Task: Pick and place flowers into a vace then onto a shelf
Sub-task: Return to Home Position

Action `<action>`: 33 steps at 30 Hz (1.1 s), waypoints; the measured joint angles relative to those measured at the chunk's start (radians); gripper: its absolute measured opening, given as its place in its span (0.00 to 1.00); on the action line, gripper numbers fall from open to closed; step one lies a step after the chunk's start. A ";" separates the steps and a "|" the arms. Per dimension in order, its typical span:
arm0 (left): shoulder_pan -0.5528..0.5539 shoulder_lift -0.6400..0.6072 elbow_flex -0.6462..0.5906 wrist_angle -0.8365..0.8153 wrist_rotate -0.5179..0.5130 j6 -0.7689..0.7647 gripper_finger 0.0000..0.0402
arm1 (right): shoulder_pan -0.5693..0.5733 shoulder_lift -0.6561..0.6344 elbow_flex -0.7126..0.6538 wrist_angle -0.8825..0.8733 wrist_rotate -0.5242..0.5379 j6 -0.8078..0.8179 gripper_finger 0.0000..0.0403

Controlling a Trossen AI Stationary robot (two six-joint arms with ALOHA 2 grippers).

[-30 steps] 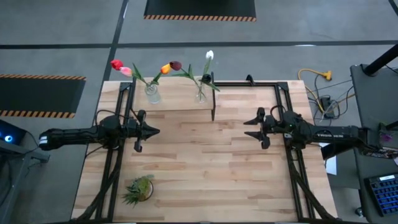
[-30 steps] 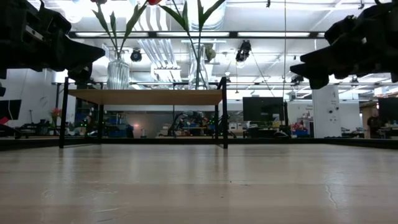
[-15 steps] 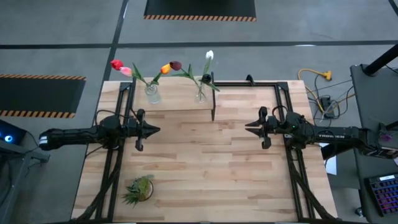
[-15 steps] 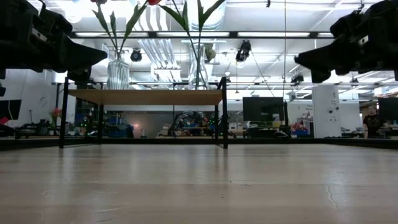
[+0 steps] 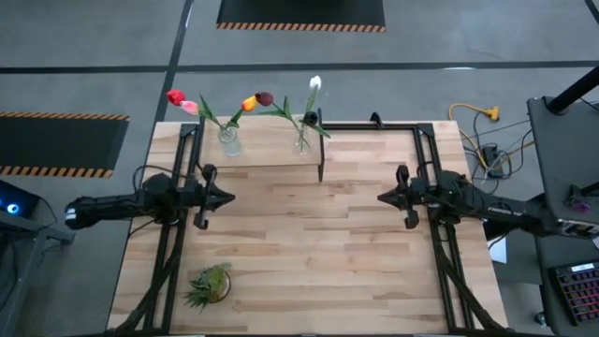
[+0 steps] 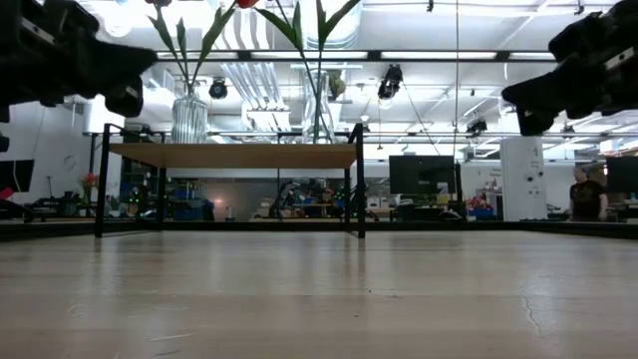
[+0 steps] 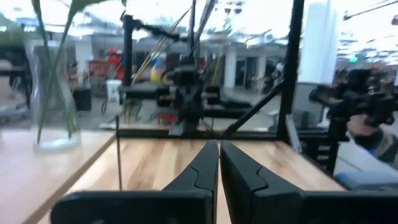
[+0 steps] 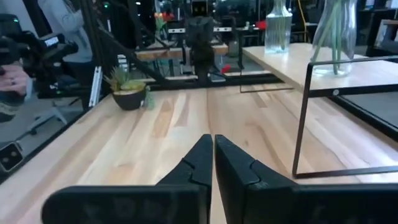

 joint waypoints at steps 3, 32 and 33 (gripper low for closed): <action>0.000 -0.050 0.000 -0.017 0.009 0.001 0.00 | 0.003 -0.095 0.001 -0.068 0.004 0.002 0.03; -0.007 -0.065 0.000 -0.121 0.032 -0.102 0.00 | 0.004 -0.085 0.002 -0.064 -0.021 -0.003 0.03; -0.007 -0.059 0.000 -0.121 0.032 -0.102 0.00 | 0.004 -0.085 0.002 -0.064 -0.021 0.008 0.03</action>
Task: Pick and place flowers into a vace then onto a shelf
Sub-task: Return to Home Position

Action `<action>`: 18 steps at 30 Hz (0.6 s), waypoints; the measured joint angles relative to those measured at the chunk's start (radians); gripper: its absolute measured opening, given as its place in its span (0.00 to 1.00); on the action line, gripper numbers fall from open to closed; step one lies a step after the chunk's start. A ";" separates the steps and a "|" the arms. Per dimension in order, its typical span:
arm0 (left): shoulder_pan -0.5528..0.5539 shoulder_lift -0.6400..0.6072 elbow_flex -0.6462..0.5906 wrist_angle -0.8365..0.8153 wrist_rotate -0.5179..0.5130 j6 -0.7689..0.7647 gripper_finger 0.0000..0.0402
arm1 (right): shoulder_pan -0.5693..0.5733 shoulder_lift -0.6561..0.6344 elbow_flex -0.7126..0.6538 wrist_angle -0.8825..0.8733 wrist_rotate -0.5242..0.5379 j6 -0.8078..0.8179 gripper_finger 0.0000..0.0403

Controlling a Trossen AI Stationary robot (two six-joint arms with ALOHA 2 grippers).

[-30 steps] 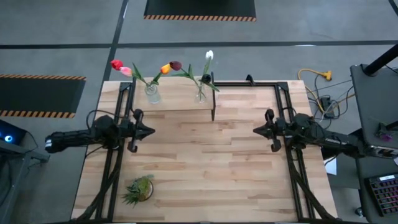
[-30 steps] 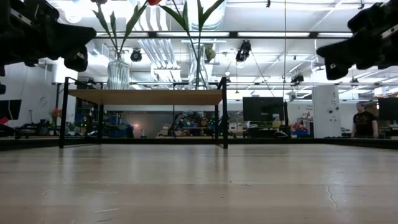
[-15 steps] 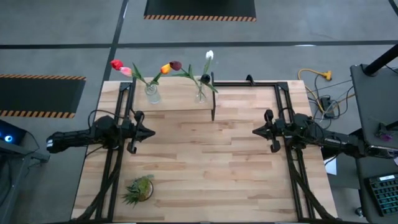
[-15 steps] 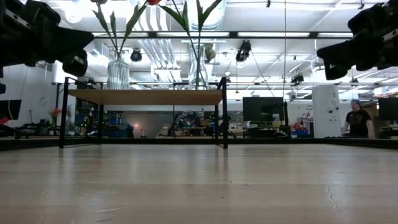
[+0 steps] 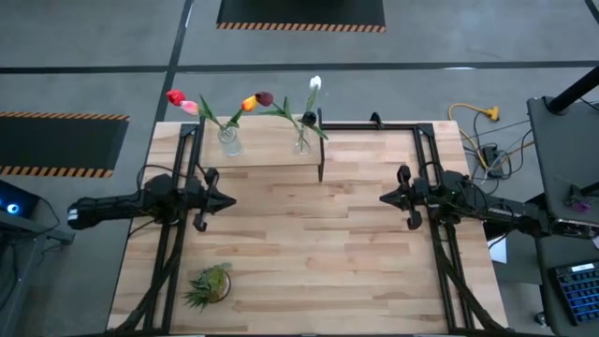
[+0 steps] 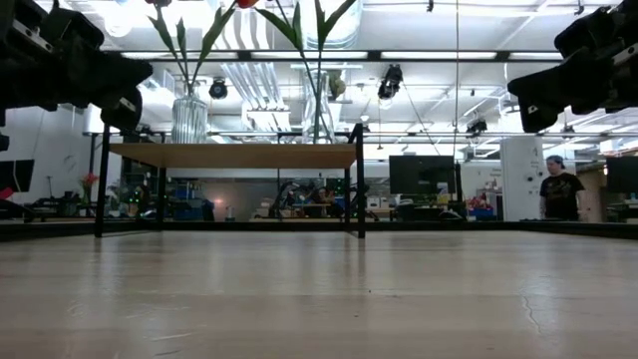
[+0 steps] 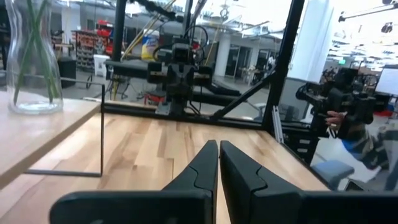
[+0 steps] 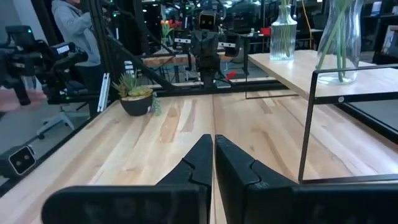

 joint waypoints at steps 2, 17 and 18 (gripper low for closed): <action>0.000 0.012 0.000 -0.001 0.000 0.000 0.00 | 0.000 0.002 0.000 0.001 0.000 0.005 0.03; 0.000 0.096 0.000 -0.007 -0.001 0.000 0.00 | 0.000 0.021 0.000 0.028 0.004 -0.002 0.03; 0.000 0.101 0.000 -0.007 -0.001 0.000 0.00 | 0.000 0.022 0.000 0.026 0.004 -0.002 0.03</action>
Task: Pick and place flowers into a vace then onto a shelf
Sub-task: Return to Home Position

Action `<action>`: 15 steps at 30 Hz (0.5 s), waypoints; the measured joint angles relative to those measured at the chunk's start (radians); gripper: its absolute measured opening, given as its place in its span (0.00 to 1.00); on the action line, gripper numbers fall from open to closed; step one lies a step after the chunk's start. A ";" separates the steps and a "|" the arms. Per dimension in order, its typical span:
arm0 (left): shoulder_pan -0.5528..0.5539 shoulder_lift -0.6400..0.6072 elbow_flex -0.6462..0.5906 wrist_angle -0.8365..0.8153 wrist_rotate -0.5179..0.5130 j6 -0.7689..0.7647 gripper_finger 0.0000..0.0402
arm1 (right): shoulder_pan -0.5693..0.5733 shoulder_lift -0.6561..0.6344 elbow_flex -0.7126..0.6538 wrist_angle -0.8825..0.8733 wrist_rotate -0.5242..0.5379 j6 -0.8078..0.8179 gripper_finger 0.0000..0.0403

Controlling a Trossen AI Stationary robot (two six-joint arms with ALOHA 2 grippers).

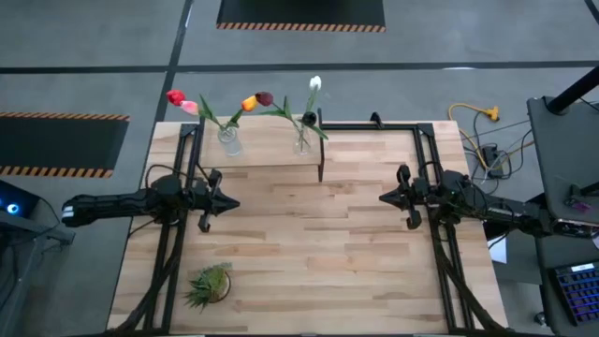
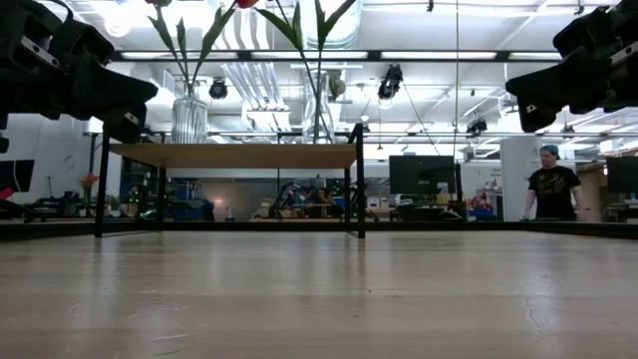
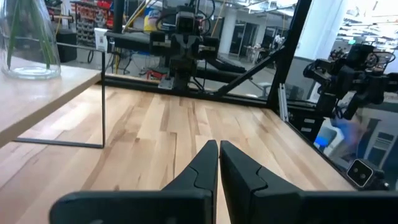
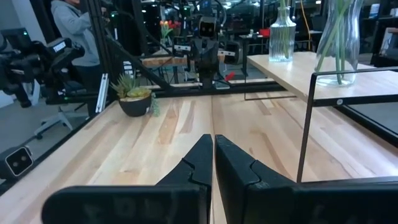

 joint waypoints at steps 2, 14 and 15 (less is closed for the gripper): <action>0.000 0.009 0.000 0.000 0.000 0.000 0.00 | 0.000 0.000 0.000 0.000 0.000 0.000 0.03; 0.000 0.043 0.000 -0.002 0.000 0.000 0.00 | 0.000 0.000 0.000 0.000 0.000 0.000 0.03; 0.000 0.043 0.000 -0.002 0.000 0.000 0.00 | 0.000 0.000 0.000 0.000 0.000 0.000 0.03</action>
